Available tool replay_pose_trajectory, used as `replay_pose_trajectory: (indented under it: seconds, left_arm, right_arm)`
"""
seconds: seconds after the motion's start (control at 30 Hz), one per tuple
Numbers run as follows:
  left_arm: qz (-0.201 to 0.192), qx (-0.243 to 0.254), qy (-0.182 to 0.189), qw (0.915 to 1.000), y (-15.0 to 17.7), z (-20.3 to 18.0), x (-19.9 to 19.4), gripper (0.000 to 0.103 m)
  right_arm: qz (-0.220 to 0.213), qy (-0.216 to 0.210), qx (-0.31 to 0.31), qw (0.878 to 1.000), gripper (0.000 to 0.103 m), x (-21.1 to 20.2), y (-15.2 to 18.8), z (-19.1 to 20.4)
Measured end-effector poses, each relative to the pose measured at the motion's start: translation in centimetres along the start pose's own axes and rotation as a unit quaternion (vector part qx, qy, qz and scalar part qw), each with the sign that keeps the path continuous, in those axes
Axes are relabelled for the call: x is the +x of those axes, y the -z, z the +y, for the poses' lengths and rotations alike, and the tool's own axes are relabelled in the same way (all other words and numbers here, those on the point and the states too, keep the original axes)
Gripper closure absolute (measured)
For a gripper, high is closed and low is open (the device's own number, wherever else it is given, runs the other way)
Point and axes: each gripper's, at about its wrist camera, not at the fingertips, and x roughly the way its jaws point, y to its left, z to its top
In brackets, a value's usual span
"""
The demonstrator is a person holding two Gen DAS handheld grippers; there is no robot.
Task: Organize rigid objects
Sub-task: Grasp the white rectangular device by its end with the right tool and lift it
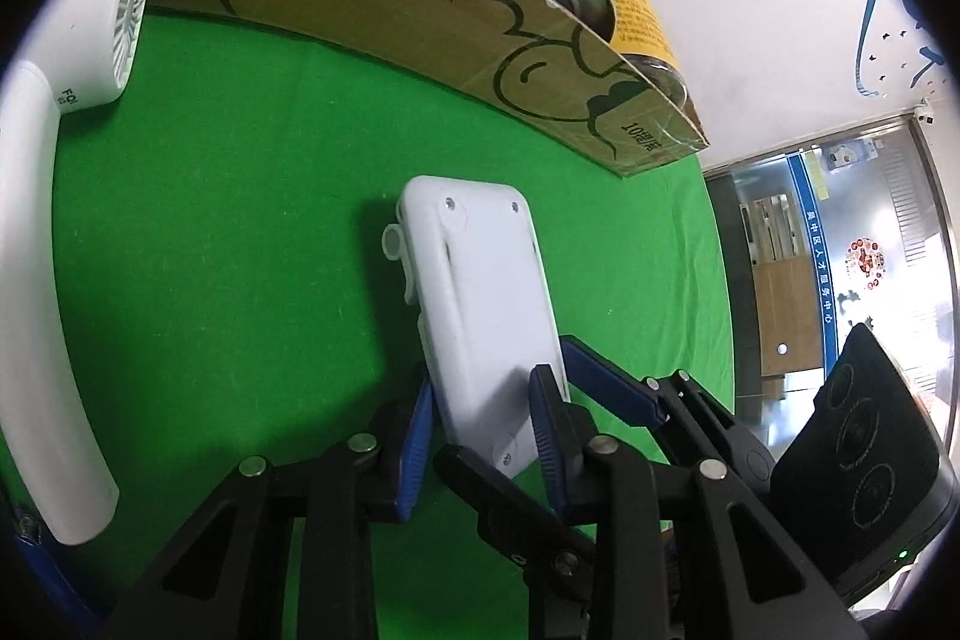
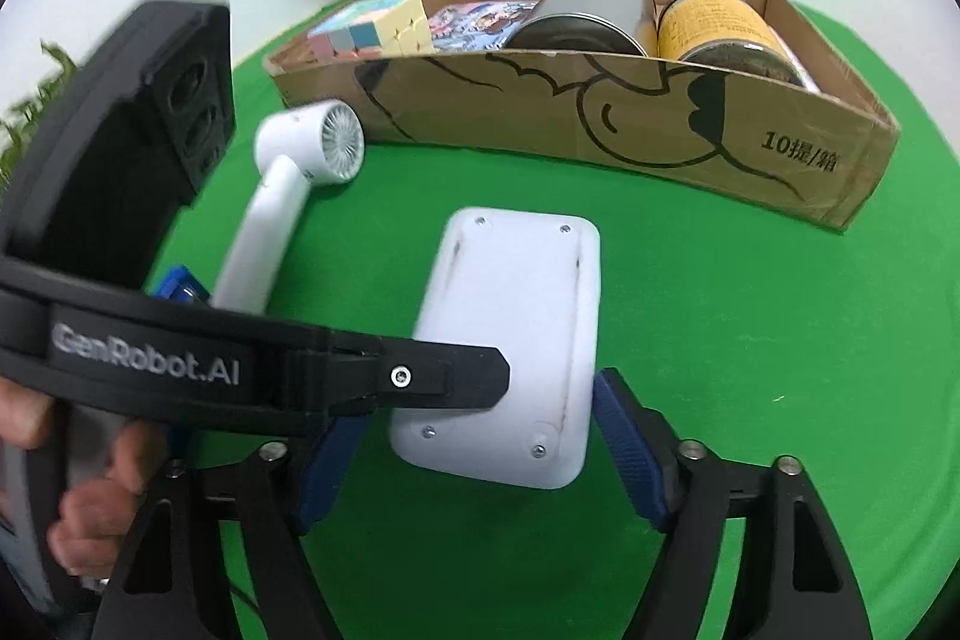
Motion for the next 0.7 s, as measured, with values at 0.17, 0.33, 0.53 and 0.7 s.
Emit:
replay_pose_trajectory:
  seconds: [0.17, 0.33, 0.53, 0.7]
  left_arm:
    - [-0.007, 0.022, -0.021, 0.9995, 0.3, -1.0, -0.1, 0.073]
    - [-0.019, 0.044, -0.043, 0.9979, 0.5, -1.8, -0.6, 0.074]
    - [-0.057, 0.057, -0.039, 0.9959, 0.4, -2.6, -3.4, 0.075]
    - [-0.101, 0.09, -0.045, 0.9897, -0.2, -4.6, -6.6, 0.075]
  right_arm:
    - [0.002, -0.003, 0.019, 1.0, 0.036, 0.0, 0.1, -0.2]
    - [0.002, -0.03, 0.059, 0.998, 0.037, -0.4, 0.1, -0.9]
    - [-0.033, -0.03, 0.058, 0.997, 0.037, -2.0, -0.4, 0.1]
    - [-0.079, -0.021, 0.046, 0.996, 0.037, -4.7, -2.2, 1.5]
